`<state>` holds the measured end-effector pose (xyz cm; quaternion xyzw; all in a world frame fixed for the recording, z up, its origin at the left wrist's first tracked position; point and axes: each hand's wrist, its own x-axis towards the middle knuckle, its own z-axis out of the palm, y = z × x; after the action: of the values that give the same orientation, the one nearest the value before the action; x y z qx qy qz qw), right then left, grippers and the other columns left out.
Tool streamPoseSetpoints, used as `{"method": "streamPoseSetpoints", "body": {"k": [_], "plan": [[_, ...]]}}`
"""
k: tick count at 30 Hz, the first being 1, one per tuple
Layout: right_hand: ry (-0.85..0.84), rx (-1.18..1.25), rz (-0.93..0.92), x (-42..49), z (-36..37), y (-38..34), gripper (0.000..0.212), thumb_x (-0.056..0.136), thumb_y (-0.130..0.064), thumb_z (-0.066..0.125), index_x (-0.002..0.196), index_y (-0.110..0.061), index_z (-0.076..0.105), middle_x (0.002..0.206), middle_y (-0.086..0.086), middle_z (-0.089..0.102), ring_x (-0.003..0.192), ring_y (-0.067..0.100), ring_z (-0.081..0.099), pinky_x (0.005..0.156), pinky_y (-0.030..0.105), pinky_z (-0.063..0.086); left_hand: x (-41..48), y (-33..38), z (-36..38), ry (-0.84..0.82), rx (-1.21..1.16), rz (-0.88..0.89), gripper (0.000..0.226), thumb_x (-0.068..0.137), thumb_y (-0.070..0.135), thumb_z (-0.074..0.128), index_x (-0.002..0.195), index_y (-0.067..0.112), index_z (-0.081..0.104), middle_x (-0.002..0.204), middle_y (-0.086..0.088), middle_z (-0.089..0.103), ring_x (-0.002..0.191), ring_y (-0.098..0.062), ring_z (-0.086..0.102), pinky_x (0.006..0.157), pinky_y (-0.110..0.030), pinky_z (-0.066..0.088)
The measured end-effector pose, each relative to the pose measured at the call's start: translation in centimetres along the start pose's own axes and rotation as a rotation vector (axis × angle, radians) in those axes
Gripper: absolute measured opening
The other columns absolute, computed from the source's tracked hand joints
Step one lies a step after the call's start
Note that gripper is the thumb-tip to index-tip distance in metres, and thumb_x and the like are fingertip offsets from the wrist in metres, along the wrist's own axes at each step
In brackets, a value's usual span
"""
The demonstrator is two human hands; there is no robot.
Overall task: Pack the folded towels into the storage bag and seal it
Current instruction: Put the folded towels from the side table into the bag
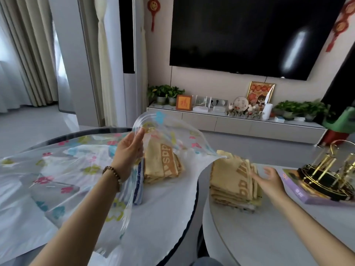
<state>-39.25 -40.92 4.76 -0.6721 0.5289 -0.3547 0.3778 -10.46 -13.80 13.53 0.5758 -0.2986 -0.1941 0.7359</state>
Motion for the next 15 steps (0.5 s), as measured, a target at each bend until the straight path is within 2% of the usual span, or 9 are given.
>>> {"method": "streamPoseSetpoints", "body": {"k": [2,5,8,11,15], "plan": [[-0.061,0.012,0.151,0.6,0.4,1.2,0.075,0.079,-0.027,0.076,0.138,-0.001,0.037,0.145,0.018,0.041,0.132,0.032,0.041,0.102,0.037,0.035,0.1,0.1,0.0,0.001,-0.006,-0.006,0.034,0.094,0.033,0.048,0.065,0.021,0.036,0.059,0.0,0.024,0.043,-0.006,0.024,0.042,-0.017,0.024],[-0.096,-0.004,0.189,1.0,1.4,1.6,0.074,0.077,-0.033,0.077,0.132,-0.001,0.041,0.136,0.019,0.049,0.123,0.035,0.048,0.092,0.037,0.041,0.2,0.3,0.0,-0.015,-0.006,-0.002,0.029,0.095,0.033,0.046,0.069,0.02,0.038,0.061,-0.001,0.023,0.043,-0.006,0.023,0.043,-0.017,0.022],[-0.09,0.001,0.238,1.7,2.3,1.2,0.086,0.07,-0.041,0.08,0.134,-0.001,0.039,0.137,0.019,0.049,0.124,0.036,0.048,0.1,0.043,0.044,0.1,0.4,-0.1,-0.011,-0.002,0.004,0.025,0.095,0.032,0.045,0.075,0.018,0.041,0.06,0.0,0.024,0.042,-0.005,0.024,0.041,-0.016,0.022],[-0.08,0.098,0.377,2.1,3.0,0.2,0.094,0.069,-0.039,0.082,0.139,0.002,0.036,0.144,0.018,0.044,0.129,0.035,0.046,0.096,0.038,0.043,0.1,0.4,0.0,0.006,-0.009,0.003,0.031,0.095,0.032,0.045,0.067,0.019,0.038,0.053,0.004,0.028,0.039,-0.003,0.026,0.038,-0.015,0.023],[-0.093,0.22,0.457,2.5,3.5,0.0,0.086,0.069,-0.028,0.084,0.136,0.003,0.041,0.14,0.017,0.048,0.126,0.033,0.049,0.084,0.031,0.041,0.1,0.4,-0.2,-0.008,-0.032,-0.013,0.029,0.095,0.032,0.045,0.069,0.018,0.04,0.043,0.011,0.033,0.037,-0.003,0.028,0.037,-0.013,0.026]]}}
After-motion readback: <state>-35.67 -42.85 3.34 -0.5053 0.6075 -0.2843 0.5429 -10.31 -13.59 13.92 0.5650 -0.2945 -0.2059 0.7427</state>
